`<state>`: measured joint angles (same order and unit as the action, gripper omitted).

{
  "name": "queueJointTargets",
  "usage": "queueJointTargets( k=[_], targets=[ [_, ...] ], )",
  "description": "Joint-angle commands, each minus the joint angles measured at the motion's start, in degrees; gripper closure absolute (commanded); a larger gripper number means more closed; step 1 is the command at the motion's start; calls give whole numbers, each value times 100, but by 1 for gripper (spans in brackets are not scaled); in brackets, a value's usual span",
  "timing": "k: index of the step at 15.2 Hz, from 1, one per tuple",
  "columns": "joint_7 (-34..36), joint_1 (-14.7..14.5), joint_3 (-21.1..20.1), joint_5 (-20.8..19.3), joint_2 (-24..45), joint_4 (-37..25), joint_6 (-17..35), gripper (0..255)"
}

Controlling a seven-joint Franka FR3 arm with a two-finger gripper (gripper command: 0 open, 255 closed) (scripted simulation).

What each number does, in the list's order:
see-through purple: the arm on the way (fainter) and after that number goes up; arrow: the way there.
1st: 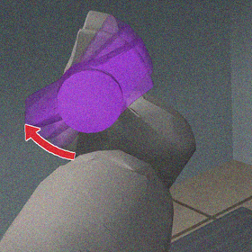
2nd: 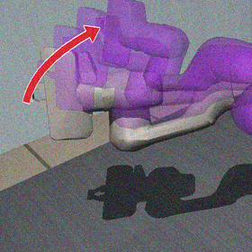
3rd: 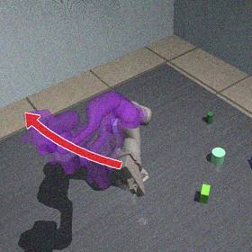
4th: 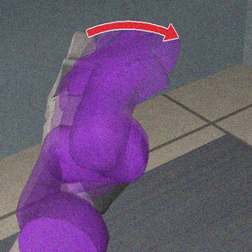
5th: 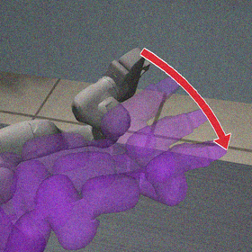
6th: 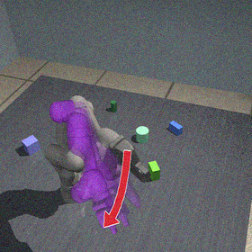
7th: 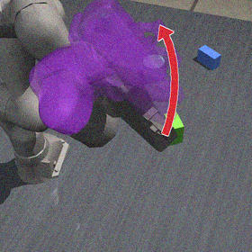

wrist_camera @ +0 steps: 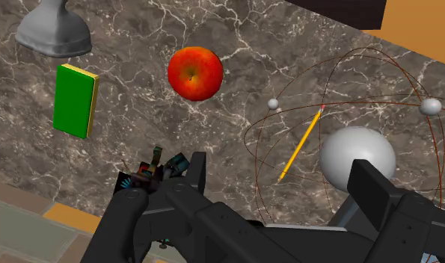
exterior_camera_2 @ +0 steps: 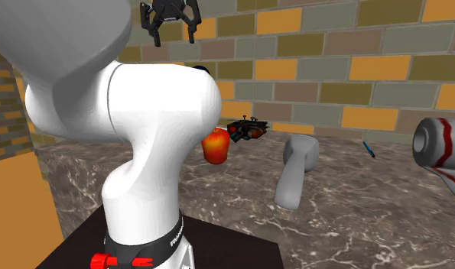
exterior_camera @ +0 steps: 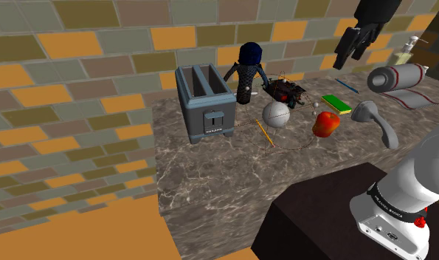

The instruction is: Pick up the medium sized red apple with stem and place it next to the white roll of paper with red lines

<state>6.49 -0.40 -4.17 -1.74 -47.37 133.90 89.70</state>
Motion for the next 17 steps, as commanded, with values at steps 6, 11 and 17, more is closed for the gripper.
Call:
queueJointTargets(
  k=[6, 11, 17],
  targets=[
    [-269, 115, 330, -217, -381, 1075, 754, 0],
    [-546, 307, 709, -502, -592, 2025, 1563, 0],
    [-873, 626, 1190, -899, -537, 2903, 2577, 0]
  ],
)
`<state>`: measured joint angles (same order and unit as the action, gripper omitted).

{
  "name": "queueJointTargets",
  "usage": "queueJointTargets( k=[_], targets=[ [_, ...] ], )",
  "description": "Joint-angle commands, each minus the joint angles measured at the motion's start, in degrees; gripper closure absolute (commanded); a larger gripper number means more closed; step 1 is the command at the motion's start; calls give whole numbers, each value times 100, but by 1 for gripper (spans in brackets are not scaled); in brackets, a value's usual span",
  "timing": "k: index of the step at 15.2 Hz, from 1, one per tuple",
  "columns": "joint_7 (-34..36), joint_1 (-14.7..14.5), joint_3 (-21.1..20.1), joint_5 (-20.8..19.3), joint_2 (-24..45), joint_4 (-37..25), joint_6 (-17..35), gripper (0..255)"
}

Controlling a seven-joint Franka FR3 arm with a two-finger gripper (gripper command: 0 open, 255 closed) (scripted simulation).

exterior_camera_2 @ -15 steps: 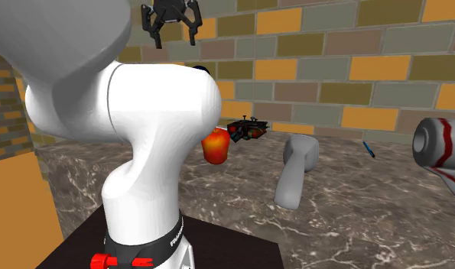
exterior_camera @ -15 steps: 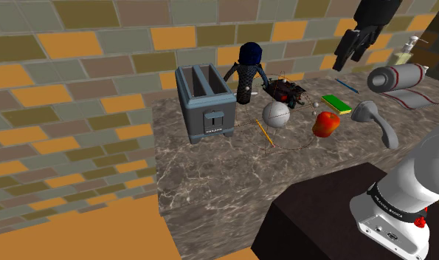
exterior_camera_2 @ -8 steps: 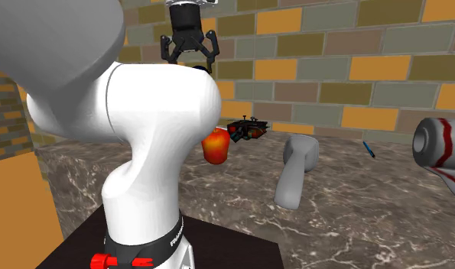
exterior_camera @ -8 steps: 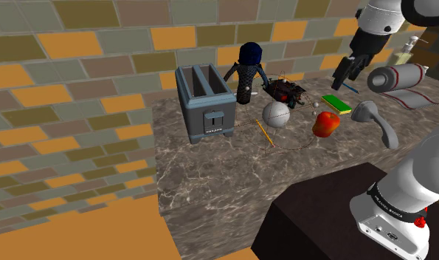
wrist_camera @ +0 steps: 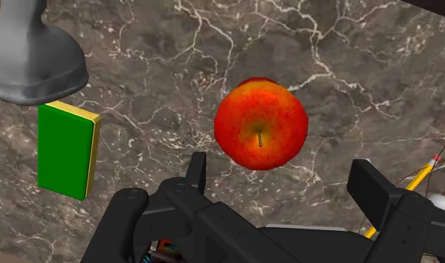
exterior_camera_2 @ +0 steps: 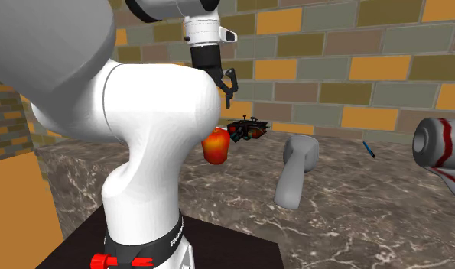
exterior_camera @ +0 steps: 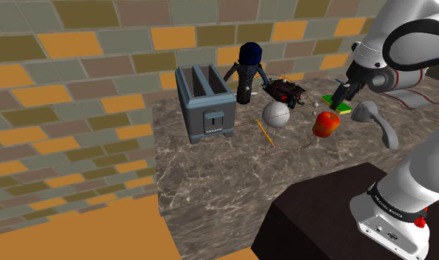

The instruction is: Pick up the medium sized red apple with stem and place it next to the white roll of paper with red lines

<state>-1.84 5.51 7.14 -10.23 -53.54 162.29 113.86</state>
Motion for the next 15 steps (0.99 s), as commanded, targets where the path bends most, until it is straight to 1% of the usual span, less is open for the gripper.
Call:
queueJointTargets(
  k=[1, 8, 15],
  targets=[
    [-37, 42, 73, -66, 113, 125, 256, 0],
    [-19, 99, 164, -176, 405, 493, 916, 0],
    [-19, 99, 164, -176, 405, 493, 916, 0]
  ],
)
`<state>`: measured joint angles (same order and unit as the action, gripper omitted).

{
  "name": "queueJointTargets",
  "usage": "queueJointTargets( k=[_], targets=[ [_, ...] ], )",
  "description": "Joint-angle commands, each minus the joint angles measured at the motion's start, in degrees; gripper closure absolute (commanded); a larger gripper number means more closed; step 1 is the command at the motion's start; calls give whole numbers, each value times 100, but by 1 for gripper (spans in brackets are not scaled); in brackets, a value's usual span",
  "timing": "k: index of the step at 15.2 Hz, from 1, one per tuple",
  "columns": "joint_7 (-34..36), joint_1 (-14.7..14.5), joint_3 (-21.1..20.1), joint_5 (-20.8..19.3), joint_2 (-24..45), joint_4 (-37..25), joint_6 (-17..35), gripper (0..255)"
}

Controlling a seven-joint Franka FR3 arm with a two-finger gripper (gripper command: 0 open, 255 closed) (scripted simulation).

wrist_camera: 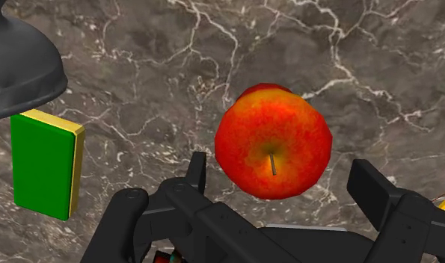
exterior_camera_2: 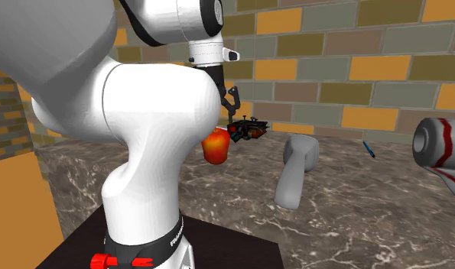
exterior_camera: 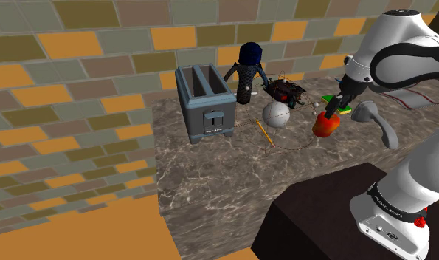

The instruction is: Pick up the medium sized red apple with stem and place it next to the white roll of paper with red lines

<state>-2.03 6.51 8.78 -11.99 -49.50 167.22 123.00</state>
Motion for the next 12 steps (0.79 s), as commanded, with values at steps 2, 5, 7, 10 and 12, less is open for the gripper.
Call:
queueJointTargets(
  k=[2, 5, 7, 10, 12],
  targets=[
    [0, 0, 0, 0, 1, 0, 1, 255],
    [0, 0, 0, 0, 1, 0, 1, 255],
    [0, 0, 0, 0, 1, 0, 1, 255],
    [0, 0, 0, 0, 1, 0, 1, 255],
    [-14, -15, -19, 30, -76, -120, -195, 255]
  ],
)
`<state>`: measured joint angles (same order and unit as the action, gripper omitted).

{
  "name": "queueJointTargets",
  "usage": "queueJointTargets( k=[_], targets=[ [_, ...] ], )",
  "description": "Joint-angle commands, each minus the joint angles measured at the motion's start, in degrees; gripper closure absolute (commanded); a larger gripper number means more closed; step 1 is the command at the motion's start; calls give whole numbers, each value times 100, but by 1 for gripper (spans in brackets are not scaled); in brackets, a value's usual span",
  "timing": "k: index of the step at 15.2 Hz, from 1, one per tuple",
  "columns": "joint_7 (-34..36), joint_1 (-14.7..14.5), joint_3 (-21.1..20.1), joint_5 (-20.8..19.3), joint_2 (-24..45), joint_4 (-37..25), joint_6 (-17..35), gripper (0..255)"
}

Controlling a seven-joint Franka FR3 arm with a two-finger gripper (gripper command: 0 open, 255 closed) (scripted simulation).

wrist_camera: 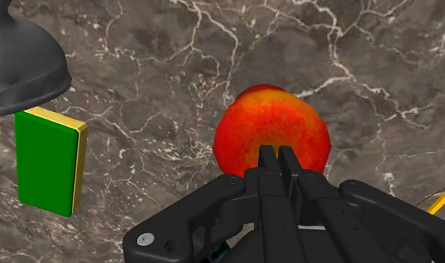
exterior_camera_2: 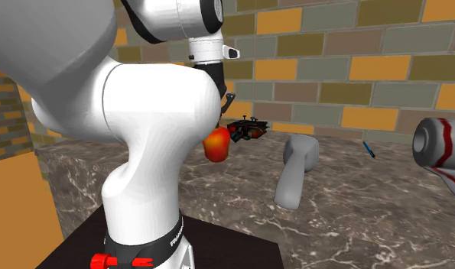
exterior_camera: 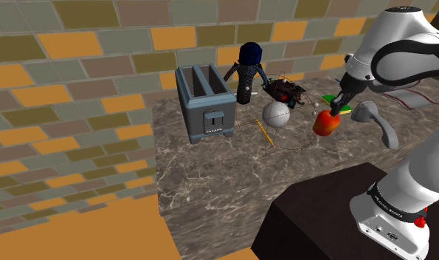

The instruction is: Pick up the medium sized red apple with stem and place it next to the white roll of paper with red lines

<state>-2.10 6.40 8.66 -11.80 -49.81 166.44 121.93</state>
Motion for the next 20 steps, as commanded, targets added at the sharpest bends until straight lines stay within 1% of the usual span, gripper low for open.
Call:
queueJointTargets(
  k=[1, 10, 20],
  targets=[
    [-13, -11, -18, 26, -79, -104, -183, 255],
    [-67, -68, -101, 141, -272, -708, -978, 255],
    [-121, -115, -184, 243, -299, -1462, -1756, 255]
  ],
)
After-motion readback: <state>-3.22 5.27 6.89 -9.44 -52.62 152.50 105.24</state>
